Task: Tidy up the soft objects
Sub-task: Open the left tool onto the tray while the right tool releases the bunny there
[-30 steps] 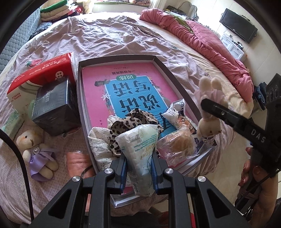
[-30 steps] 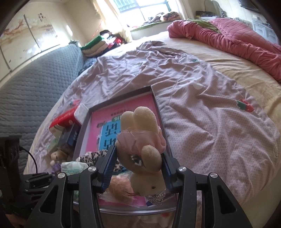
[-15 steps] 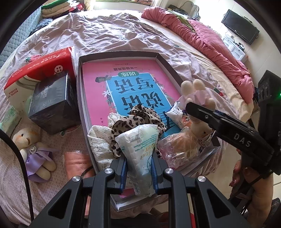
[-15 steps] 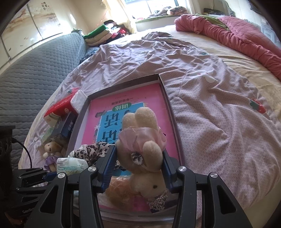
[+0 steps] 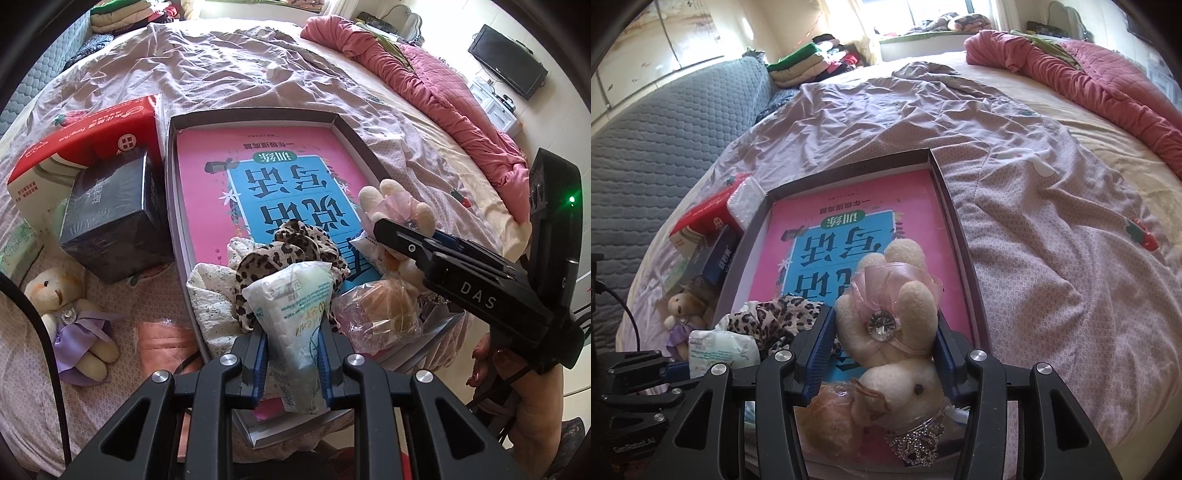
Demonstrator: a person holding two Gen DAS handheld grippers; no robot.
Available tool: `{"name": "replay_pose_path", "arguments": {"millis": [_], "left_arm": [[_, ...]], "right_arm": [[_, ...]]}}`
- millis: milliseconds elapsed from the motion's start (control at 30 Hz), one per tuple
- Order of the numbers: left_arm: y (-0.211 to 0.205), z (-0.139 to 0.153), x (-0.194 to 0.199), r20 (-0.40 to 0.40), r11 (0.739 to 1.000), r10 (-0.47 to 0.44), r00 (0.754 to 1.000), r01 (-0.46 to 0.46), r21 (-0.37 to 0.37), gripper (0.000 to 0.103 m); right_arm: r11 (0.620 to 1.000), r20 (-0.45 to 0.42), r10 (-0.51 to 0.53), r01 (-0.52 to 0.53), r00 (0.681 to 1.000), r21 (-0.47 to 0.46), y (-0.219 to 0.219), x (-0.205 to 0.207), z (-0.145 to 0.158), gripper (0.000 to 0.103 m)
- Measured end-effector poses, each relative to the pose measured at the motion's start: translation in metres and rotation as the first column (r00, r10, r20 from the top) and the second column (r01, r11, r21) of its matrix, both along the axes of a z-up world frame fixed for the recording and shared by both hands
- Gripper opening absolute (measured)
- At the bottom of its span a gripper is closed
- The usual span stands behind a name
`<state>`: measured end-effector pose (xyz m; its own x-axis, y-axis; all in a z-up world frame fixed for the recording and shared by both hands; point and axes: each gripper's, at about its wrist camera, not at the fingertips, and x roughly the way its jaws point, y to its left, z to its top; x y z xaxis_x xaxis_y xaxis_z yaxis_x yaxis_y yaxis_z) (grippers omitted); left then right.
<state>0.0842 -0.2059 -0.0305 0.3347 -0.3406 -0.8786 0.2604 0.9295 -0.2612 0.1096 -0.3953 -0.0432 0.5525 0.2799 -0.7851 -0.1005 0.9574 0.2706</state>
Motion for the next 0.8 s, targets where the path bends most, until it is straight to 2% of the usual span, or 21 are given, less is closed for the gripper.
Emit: {"name": "replay_pose_path", "arguments": {"millis": [333,467,600,800], "left_arm": [[0.000,0.000,0.003,-0.001,1.000,-0.001,1.000,0.001,-0.009,0.023],[-0.003,0.000,0.008,-0.001,1.000,-0.002,1.000,0.002,-0.014,0.023],[-0.004,-0.001,0.010,0.002,1.000,-0.006,1.000,0.006,-0.018,0.024],[-0.003,-0.001,0.010,0.004,0.999,-0.006,1.000,0.006,-0.032,0.025]], "right_arm": [[1.000,0.015,0.007,-0.006,1.000,-0.015,0.003,-0.002,-0.001,0.055],[1.000,0.017,0.007,-0.007,1.000,-0.013,0.002,-0.002,-0.001,0.063],[0.999,0.032,0.010,-0.009,0.999,-0.050,0.003,-0.004,0.002,0.070],[0.997,0.059,0.016,-0.011,0.998,-0.074,0.004,-0.009,0.010,0.073]]}}
